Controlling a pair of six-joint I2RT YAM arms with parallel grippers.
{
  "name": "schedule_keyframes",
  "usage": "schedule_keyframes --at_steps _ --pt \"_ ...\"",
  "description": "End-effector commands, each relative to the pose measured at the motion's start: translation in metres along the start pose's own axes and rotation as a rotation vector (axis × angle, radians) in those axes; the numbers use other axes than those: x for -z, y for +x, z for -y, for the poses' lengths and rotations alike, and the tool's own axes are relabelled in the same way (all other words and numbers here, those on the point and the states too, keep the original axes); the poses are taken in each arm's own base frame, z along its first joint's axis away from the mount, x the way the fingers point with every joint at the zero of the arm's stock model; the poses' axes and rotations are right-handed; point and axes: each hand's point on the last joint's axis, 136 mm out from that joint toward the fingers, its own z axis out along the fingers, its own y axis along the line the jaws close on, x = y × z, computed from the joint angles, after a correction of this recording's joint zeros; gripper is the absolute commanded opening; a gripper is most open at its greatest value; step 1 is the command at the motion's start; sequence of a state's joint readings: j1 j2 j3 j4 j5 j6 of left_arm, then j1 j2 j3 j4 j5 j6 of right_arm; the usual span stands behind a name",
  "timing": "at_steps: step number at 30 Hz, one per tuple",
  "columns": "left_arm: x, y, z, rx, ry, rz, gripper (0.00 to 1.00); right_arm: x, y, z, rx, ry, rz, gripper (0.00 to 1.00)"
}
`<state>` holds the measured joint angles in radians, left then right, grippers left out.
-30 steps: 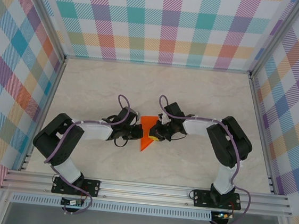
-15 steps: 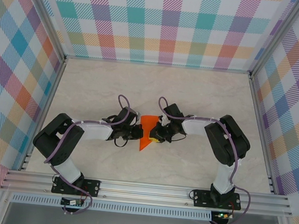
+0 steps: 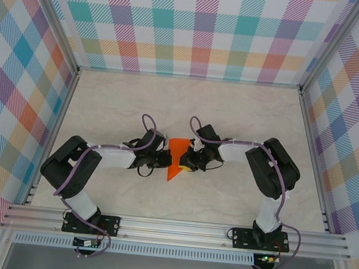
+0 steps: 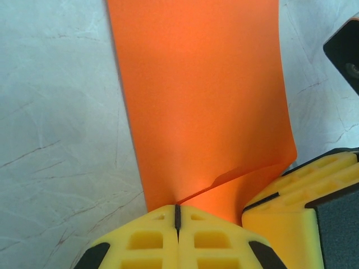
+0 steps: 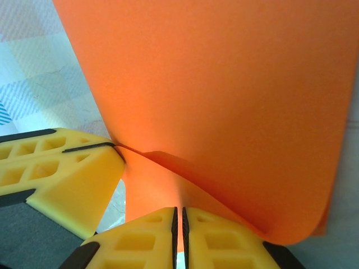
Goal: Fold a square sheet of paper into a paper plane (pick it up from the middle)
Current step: Third fold the triangle at the center of the table.
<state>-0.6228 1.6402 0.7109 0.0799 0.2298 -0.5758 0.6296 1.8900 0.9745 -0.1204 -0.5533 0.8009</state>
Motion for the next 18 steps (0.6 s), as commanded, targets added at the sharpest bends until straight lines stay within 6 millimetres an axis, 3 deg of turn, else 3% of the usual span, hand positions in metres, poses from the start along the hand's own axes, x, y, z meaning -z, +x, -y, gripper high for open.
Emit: schedule_keyframes --at_steps 1,5,13,18 --pt "-0.003 0.011 -0.021 0.012 -0.079 -0.024 0.0 -0.008 0.005 0.021 -0.029 0.056 -0.029 0.14" --pt "-0.002 0.01 -0.019 0.011 -0.077 -0.02 0.0 -0.007 0.004 0.017 -0.018 0.044 -0.03 0.15" --pt "0.0 0.008 -0.017 0.012 -0.07 -0.011 0.0 0.009 0.001 -0.023 0.064 -0.073 -0.014 0.16" --pt "0.002 0.007 -0.017 0.01 -0.068 -0.003 0.0 0.008 0.01 -0.025 0.081 -0.094 -0.04 0.16"
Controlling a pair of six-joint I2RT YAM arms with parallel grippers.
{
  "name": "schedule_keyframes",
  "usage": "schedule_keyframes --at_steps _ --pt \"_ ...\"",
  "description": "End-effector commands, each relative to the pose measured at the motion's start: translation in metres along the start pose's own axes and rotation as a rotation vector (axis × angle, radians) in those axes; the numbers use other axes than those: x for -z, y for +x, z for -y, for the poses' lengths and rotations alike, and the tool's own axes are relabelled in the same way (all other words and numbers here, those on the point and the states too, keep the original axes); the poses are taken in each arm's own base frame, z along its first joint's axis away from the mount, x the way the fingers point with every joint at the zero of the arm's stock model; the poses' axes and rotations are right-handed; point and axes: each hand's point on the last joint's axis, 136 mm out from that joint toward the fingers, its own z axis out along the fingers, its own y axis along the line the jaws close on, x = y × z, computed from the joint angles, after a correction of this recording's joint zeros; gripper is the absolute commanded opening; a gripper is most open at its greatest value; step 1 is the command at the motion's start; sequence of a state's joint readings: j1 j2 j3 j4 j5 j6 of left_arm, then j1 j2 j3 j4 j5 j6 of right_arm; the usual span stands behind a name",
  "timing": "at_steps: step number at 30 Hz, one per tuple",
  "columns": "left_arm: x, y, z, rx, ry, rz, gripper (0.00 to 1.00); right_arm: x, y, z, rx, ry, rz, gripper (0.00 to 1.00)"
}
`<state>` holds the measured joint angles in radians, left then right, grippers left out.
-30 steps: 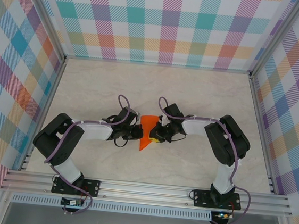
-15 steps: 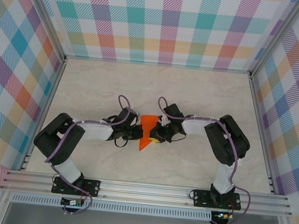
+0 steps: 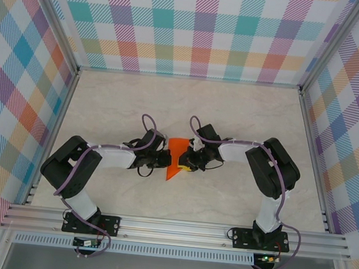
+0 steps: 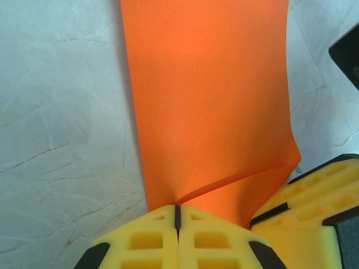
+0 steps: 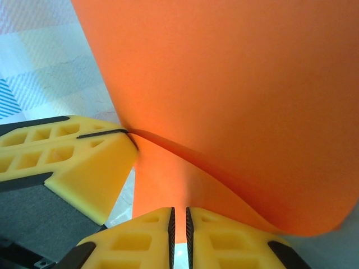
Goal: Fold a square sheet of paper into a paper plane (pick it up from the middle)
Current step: Third fold the triangle at the center of the table.
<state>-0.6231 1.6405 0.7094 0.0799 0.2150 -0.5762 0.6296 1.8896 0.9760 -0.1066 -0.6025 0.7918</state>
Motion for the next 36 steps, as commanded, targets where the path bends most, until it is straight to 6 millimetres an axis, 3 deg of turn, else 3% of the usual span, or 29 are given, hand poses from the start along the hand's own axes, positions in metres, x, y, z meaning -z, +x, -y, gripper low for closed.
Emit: schedule_keyframes --at_steps 1,8,19,36 --pt "0.002 0.008 -0.014 0.009 -0.054 -0.009 0.0 0.006 0.008 -0.019 0.072 -0.059 -0.017 0.16" --pt "0.004 0.008 -0.016 0.013 -0.061 -0.002 0.0 0.002 0.017 -0.031 0.131 -0.064 -0.029 0.15" --pt "0.003 0.011 -0.02 0.017 -0.069 -0.004 0.0 -0.016 0.031 -0.026 0.151 -0.02 -0.067 0.14" --pt "0.004 0.015 -0.027 0.024 -0.088 0.0 0.0 -0.029 0.032 -0.012 0.144 0.033 -0.09 0.14"
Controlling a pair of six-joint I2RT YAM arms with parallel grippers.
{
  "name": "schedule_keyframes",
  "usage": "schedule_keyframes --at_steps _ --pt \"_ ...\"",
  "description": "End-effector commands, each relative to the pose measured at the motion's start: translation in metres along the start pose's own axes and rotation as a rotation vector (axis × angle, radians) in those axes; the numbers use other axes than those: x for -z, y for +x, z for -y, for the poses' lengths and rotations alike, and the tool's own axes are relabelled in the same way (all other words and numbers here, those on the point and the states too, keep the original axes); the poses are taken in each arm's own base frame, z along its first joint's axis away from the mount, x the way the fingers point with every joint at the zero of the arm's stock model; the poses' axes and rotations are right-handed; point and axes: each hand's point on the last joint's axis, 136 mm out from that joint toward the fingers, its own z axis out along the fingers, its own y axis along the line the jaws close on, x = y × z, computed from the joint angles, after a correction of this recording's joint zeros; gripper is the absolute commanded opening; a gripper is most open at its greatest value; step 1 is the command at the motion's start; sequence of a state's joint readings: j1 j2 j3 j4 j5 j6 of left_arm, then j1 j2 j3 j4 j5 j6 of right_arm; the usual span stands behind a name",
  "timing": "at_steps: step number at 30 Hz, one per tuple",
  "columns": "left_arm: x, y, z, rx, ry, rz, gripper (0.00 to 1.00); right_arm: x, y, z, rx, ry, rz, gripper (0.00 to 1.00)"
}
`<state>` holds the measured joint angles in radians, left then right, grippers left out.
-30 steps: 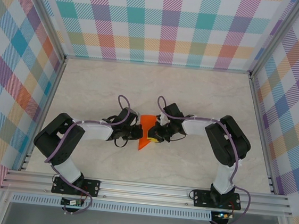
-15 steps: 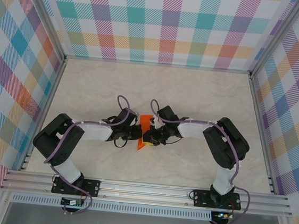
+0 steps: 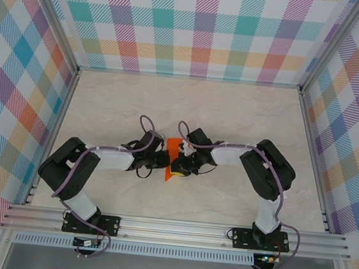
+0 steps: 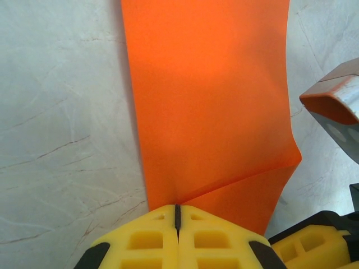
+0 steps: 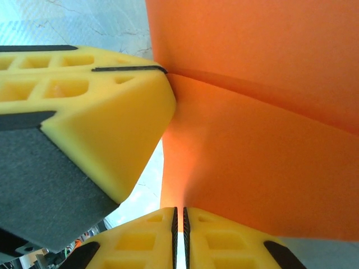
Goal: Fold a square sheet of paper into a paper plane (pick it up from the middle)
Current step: Third fold the triangle at the center of the table.
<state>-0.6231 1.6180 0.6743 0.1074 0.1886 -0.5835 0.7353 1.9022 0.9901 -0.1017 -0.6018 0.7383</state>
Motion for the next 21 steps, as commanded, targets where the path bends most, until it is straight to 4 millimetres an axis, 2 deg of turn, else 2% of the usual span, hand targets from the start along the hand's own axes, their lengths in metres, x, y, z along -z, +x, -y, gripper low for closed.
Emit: schedule_keyframes --at_steps 1,6,12,16,21 --pt "0.001 0.015 -0.022 0.018 -0.079 -0.029 0.0 -0.005 0.001 0.005 0.014 0.027 -0.019 0.14" --pt "0.002 0.015 -0.023 0.02 -0.083 -0.026 0.0 -0.004 0.0 0.005 0.017 0.04 -0.019 0.14" --pt "0.002 0.015 -0.023 0.02 -0.082 -0.024 0.0 0.001 0.005 -0.015 0.081 -0.018 -0.011 0.13" --pt "0.001 0.016 -0.024 0.023 -0.084 -0.025 0.0 -0.002 0.012 -0.021 0.108 -0.033 -0.015 0.11" --pt "0.001 0.017 -0.024 0.031 -0.079 -0.025 0.0 -0.012 0.016 -0.017 0.089 -0.021 -0.024 0.09"
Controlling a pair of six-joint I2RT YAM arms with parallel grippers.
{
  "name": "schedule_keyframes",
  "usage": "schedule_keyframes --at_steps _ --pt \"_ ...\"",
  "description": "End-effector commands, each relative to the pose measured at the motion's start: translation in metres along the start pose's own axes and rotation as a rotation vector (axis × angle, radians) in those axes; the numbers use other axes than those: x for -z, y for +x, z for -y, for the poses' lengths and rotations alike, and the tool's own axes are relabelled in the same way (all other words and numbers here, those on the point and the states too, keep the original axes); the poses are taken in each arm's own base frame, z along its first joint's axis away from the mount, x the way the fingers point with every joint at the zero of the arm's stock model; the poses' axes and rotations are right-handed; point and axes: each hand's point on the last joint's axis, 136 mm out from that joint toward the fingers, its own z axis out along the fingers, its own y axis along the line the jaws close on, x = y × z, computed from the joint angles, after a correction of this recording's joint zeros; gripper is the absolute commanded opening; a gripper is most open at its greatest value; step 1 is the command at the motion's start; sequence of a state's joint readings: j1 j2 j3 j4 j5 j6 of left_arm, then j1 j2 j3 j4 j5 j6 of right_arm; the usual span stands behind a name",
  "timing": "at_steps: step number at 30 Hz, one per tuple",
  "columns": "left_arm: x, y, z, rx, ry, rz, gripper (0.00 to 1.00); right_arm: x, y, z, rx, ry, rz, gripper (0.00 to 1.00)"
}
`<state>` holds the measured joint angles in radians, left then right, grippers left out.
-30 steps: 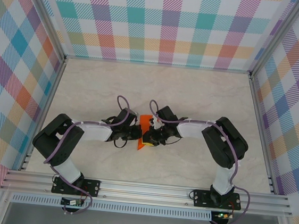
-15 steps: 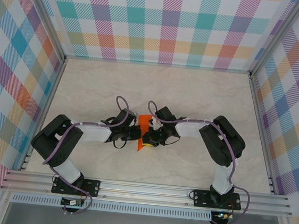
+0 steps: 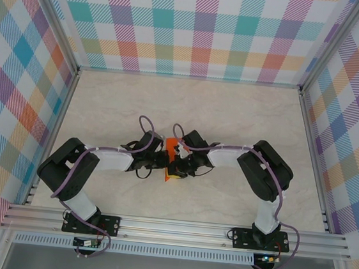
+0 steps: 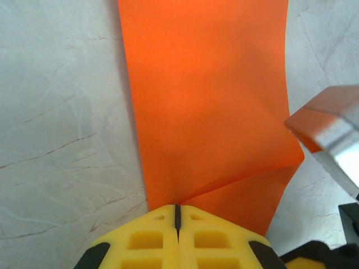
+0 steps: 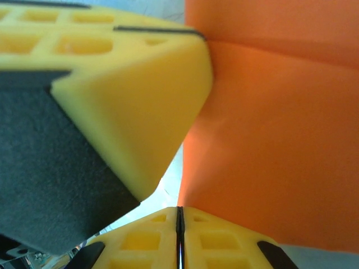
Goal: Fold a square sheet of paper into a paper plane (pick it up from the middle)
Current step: Third fold the triangle at the center of the table.
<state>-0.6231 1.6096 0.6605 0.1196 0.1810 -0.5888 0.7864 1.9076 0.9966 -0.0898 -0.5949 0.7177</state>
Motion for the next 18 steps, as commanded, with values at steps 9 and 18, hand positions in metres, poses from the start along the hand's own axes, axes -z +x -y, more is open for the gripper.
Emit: schedule_keyframes --at_steps 9,18 --pt "0.002 0.016 -0.026 0.026 -0.095 -0.026 0.0 -0.009 0.009 0.007 0.0 0.023 -0.006 0.07" --pt "0.005 0.013 -0.025 0.021 -0.098 -0.016 0.0 -0.01 0.013 0.008 0.009 0.029 -0.011 0.07"
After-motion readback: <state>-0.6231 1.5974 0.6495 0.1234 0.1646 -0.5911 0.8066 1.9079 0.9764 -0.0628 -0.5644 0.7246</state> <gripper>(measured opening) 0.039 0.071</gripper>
